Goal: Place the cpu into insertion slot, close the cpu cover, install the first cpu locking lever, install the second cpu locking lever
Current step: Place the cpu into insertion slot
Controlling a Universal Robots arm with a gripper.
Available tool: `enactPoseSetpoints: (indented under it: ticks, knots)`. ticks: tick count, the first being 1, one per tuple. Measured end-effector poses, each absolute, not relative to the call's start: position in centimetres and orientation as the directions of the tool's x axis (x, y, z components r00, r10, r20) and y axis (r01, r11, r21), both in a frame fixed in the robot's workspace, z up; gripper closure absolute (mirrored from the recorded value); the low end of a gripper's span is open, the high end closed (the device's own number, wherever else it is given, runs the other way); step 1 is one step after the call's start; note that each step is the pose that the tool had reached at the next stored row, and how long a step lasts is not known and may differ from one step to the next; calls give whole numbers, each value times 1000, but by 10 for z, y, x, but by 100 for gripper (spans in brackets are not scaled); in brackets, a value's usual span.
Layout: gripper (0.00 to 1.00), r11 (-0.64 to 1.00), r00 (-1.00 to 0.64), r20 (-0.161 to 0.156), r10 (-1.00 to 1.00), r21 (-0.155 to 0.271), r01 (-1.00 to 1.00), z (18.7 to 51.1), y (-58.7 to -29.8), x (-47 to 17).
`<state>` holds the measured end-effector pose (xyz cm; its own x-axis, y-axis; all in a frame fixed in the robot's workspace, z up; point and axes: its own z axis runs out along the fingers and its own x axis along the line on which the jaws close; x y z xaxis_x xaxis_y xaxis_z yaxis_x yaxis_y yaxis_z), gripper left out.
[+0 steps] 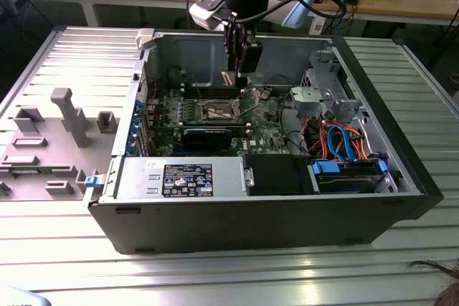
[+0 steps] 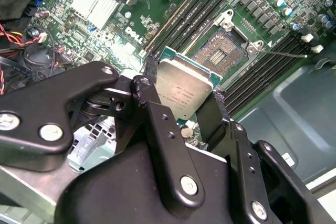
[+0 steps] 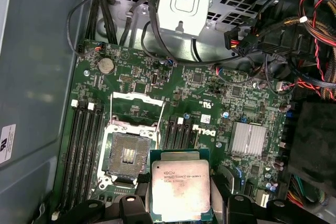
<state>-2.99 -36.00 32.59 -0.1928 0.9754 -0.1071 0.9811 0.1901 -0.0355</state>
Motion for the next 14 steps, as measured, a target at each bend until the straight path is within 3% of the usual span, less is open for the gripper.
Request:
enactPoseSetpoints:
  ticks: [14]
  knots:
    - [45,180,-183,-107,977,-36,983,326,-360,-30]
